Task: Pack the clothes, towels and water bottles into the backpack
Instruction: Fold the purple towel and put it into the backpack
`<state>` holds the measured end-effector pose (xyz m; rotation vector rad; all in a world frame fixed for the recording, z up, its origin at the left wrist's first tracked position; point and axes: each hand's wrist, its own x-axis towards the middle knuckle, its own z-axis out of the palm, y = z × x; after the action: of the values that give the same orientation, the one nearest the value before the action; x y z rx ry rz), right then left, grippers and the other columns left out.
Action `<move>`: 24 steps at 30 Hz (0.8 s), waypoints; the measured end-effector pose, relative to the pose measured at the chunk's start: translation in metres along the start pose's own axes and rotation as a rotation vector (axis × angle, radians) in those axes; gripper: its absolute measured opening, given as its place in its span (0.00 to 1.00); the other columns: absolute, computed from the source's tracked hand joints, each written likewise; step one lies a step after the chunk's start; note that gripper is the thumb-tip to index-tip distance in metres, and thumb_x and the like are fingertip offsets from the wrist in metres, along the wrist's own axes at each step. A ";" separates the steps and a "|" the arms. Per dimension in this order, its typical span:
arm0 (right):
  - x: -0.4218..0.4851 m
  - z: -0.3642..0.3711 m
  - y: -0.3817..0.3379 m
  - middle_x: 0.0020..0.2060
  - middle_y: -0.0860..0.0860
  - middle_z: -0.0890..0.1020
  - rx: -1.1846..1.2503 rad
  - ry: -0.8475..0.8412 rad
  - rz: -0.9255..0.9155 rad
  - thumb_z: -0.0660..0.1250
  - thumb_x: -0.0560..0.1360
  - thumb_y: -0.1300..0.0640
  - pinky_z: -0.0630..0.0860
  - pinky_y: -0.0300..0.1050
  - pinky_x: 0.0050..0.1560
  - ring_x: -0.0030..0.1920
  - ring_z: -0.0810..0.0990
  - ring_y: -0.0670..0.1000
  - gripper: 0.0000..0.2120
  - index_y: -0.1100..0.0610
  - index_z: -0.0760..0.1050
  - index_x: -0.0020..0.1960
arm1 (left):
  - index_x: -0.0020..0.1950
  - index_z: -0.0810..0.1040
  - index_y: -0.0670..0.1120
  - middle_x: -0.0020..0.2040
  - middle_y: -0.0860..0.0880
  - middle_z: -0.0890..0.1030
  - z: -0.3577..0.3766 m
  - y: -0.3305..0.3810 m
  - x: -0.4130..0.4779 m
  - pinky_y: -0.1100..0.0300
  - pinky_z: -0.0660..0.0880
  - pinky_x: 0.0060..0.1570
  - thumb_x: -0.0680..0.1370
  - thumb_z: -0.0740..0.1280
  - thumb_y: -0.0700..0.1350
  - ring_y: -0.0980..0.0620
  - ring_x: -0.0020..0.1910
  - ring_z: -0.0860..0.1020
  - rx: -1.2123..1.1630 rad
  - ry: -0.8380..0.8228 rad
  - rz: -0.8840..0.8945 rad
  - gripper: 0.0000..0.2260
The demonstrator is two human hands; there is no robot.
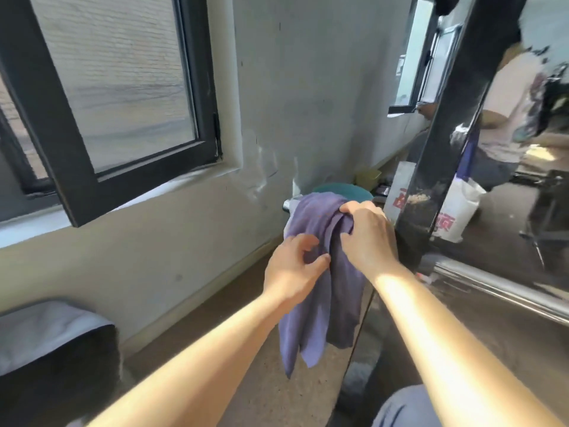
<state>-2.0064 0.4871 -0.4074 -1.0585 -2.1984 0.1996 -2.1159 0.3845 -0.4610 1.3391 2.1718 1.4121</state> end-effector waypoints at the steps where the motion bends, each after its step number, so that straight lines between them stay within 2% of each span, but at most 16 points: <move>1: 0.000 0.001 0.000 0.58 0.58 0.80 0.004 0.003 0.004 0.68 0.73 0.65 0.74 0.55 0.63 0.60 0.76 0.61 0.21 0.56 0.77 0.65 | 0.58 0.79 0.52 0.59 0.54 0.80 0.009 0.007 0.004 0.49 0.77 0.56 0.74 0.72 0.56 0.51 0.57 0.79 0.081 0.042 0.026 0.15; 5: 0.000 0.006 0.002 0.59 0.56 0.80 0.005 0.021 0.022 0.72 0.71 0.63 0.72 0.51 0.63 0.61 0.76 0.59 0.23 0.55 0.76 0.66 | 0.55 0.73 0.48 0.58 0.49 0.75 0.028 0.021 0.019 0.49 0.73 0.44 0.75 0.71 0.57 0.45 0.54 0.77 0.308 0.199 0.027 0.16; 8: 0.002 0.010 0.001 0.60 0.55 0.80 0.000 0.036 0.022 0.73 0.71 0.62 0.72 0.51 0.63 0.62 0.75 0.59 0.24 0.55 0.75 0.66 | 0.50 0.75 0.48 0.54 0.48 0.79 0.026 0.016 0.029 0.51 0.69 0.42 0.77 0.68 0.49 0.40 0.50 0.79 0.346 0.280 0.064 0.06; 9: 0.002 0.011 0.001 0.60 0.55 0.80 -0.003 0.044 0.025 0.74 0.71 0.61 0.72 0.51 0.63 0.62 0.76 0.58 0.24 0.55 0.74 0.67 | 0.47 0.76 0.48 0.50 0.48 0.81 0.022 0.014 0.031 0.52 0.69 0.41 0.78 0.67 0.48 0.40 0.48 0.79 0.325 0.298 0.072 0.04; 12: 0.003 0.012 -0.002 0.59 0.55 0.80 0.032 0.078 0.069 0.76 0.72 0.56 0.71 0.51 0.62 0.62 0.77 0.59 0.23 0.56 0.72 0.64 | 0.45 0.77 0.47 0.43 0.48 0.84 0.005 0.012 0.033 0.53 0.70 0.43 0.82 0.68 0.49 0.41 0.47 0.81 0.148 0.361 0.008 0.08; 15: 0.003 0.013 -0.005 0.59 0.56 0.80 0.037 0.111 0.099 0.75 0.73 0.47 0.70 0.51 0.62 0.62 0.77 0.59 0.25 0.56 0.70 0.63 | 0.46 0.74 0.45 0.39 0.51 0.79 -0.024 0.022 0.042 0.54 0.68 0.45 0.83 0.66 0.47 0.43 0.47 0.78 -0.092 0.523 -0.088 0.09; 19: 0.003 0.024 -0.006 0.65 0.56 0.76 -0.082 0.100 0.080 0.70 0.73 0.36 0.68 0.55 0.64 0.65 0.74 0.60 0.33 0.52 0.67 0.71 | 0.55 0.75 0.42 0.48 0.47 0.78 -0.073 0.032 0.065 0.54 0.70 0.52 0.86 0.61 0.47 0.46 0.49 0.75 -0.215 0.760 -0.219 0.09; 22: 0.004 0.026 -0.009 0.62 0.57 0.75 -0.134 0.084 0.088 0.66 0.74 0.31 0.66 0.56 0.63 0.61 0.75 0.62 0.33 0.47 0.67 0.73 | 0.60 0.77 0.40 0.53 0.44 0.80 -0.102 0.025 0.067 0.57 0.70 0.53 0.86 0.60 0.48 0.45 0.51 0.77 -0.246 0.744 -0.262 0.13; 24: 0.003 0.028 -0.009 0.61 0.57 0.74 -0.218 0.063 0.085 0.66 0.74 0.32 0.65 0.56 0.62 0.62 0.73 0.62 0.31 0.47 0.68 0.71 | 0.58 0.79 0.39 0.53 0.42 0.83 -0.114 0.016 0.063 0.55 0.73 0.52 0.85 0.61 0.48 0.42 0.53 0.80 -0.250 0.671 -0.247 0.14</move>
<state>-2.0308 0.4872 -0.4235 -1.2605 -2.1557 -0.0367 -2.2117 0.3663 -0.3722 0.5206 2.3003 2.1483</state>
